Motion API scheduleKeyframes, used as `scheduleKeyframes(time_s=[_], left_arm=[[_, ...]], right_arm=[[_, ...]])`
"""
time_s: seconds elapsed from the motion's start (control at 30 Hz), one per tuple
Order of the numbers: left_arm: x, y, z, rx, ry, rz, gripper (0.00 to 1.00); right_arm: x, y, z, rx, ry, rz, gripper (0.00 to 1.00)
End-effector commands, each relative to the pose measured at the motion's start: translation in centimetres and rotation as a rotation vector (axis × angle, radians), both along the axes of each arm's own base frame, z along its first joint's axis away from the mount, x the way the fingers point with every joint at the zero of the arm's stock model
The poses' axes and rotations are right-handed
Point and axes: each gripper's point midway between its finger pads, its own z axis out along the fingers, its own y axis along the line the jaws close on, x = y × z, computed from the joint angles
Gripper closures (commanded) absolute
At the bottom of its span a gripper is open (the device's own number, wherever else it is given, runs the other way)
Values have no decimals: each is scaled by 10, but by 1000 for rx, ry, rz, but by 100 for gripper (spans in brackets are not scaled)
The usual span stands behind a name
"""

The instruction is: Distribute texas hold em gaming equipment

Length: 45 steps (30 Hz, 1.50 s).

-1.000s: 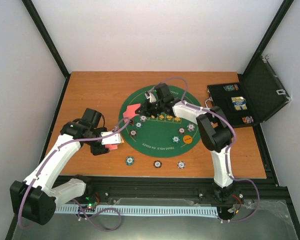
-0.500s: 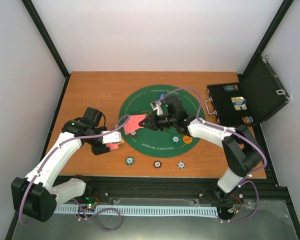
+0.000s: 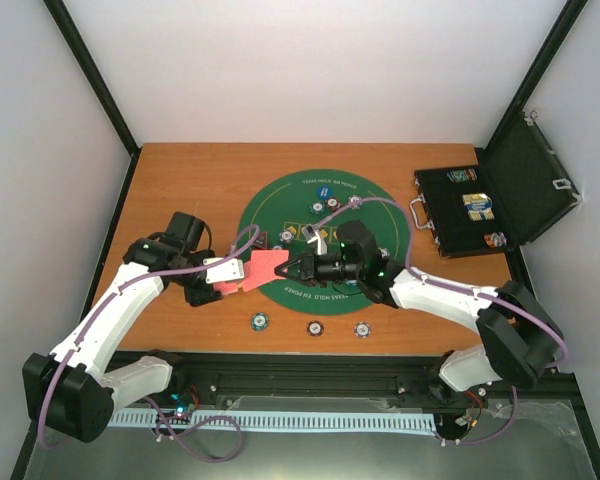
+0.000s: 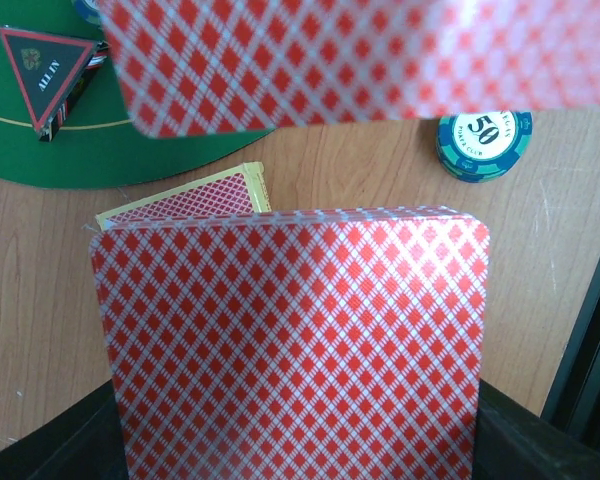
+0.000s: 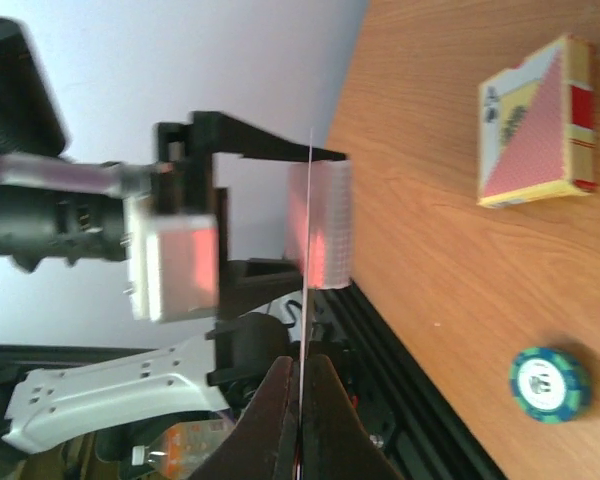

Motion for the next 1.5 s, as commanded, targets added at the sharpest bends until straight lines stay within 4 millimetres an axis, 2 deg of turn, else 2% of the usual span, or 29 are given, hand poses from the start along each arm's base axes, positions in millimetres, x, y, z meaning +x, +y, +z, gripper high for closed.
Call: scheduleKeyframes(time_s=[0.0,0.3,0.53,1.03,1.3,1.47], left_arm=[[9,-7,16,-34,-51,1,43],[5,-9,25,-57,-50,-5,43],[2,-13,32,-81,-42,-8,43],[-3,-12,33,-78,-34,-24,43],[-3,-12,32,-76,-36,-24,43],[-3,-10,30,-67,-37,-26,43]], right_arm=[[-8,2,31,97,-60,-34,97],[-13,18,38,121,-62,-15,97],[-15,33,32,120,-51,6,97],[-9,52,34,125,-65,14,97],[-20,62,22,110,-42,43,97],[-25,60,14,99,-31,44,97]])
